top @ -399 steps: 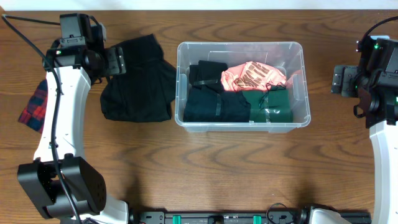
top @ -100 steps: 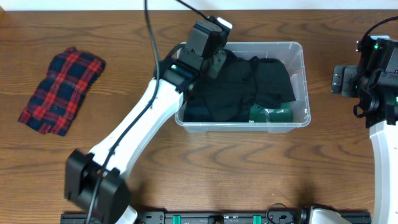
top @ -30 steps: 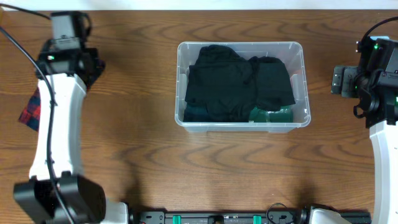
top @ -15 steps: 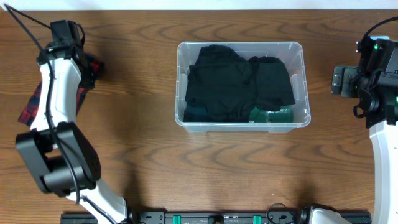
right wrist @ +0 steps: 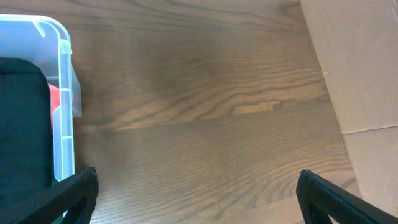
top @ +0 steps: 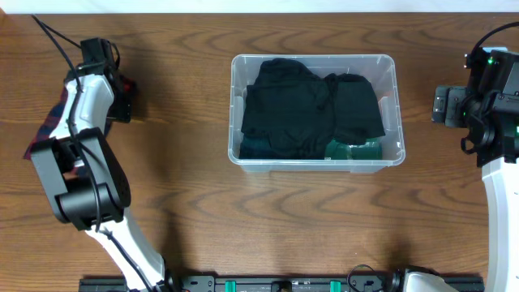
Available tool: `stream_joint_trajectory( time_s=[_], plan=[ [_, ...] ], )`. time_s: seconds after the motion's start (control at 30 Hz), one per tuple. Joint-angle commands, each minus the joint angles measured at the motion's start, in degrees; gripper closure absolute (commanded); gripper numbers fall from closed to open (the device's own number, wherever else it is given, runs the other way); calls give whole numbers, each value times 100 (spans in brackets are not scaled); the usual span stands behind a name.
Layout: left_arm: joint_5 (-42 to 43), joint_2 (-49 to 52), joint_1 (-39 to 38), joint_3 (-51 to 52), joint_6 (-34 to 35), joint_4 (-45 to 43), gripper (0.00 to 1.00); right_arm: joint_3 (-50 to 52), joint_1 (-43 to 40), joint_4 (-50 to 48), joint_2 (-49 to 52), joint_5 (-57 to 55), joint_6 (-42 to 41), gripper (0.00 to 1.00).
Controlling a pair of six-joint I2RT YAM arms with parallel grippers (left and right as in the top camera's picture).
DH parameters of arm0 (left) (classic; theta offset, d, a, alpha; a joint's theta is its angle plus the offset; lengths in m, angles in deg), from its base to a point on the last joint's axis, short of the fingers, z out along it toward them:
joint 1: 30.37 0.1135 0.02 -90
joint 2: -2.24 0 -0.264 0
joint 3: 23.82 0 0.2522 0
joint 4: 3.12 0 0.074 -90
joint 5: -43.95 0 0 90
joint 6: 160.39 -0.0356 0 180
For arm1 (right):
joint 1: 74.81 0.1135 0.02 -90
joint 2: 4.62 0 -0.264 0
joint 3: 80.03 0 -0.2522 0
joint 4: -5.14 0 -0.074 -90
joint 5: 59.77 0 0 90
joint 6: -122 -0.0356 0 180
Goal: Pack container
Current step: 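Lower the left gripper onto the plaid shirt and grasp it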
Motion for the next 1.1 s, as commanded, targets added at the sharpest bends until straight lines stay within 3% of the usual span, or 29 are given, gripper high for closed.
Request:
stream_joint_trajectory(
  time_s=[0.0,0.63,0.73,0.97,1.07],
  plan=[
    [-70,140,35,37,-28,-101,12,-46,-22,2,-35,-57,-103,1],
    [-50,629,190,55,-28,-446,14,-46,-22,2,-35,-57,-103,1],
    [-50,629,190,55,-26,-442,40,-46,-22,4,-35,-57,-103,1],
    [-50,629,190,55,-28,-417,57,-46,-22,2,-35,-57,-103,1],
    [-50,629,190,55,-28,-398,74,-46,-22,2,-35,-57,-103,1]
  ],
)
